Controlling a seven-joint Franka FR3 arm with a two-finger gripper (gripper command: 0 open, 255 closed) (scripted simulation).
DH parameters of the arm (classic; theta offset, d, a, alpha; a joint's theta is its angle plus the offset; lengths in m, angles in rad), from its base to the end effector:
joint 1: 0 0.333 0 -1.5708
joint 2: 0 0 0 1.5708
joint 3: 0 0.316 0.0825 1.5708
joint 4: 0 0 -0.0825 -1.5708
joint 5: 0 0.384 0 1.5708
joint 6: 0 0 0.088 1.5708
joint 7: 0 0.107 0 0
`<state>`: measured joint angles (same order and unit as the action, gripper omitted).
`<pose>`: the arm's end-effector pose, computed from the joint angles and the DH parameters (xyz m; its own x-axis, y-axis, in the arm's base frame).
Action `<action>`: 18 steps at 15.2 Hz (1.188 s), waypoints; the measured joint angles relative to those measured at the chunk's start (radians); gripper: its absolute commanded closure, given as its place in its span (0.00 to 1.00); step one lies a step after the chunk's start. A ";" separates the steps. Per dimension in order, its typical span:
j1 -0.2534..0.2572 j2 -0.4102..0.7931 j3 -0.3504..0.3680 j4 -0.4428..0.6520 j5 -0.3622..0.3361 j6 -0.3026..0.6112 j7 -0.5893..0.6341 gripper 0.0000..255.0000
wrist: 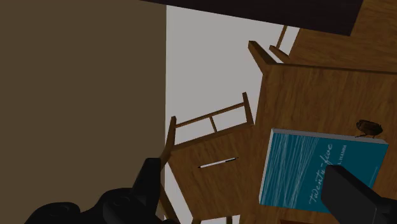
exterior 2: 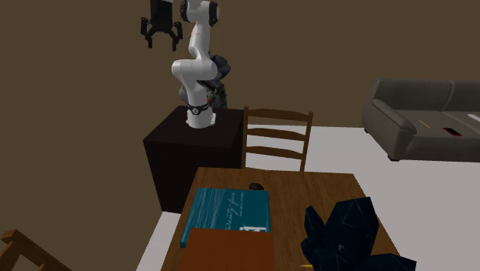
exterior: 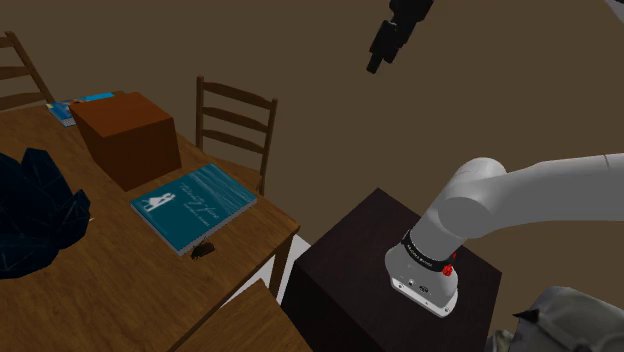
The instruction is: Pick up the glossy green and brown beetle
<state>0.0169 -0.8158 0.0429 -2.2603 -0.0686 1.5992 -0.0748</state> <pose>0.3001 0.0166 0.6479 0.9812 0.1266 0.1456 0.1111 -0.9877 0.1103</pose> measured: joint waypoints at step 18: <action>0.059 0.263 0.221 -0.200 0.114 0.384 0.251 0.00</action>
<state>0.0757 -0.5531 0.2638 -2.4599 0.0458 1.9828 0.1764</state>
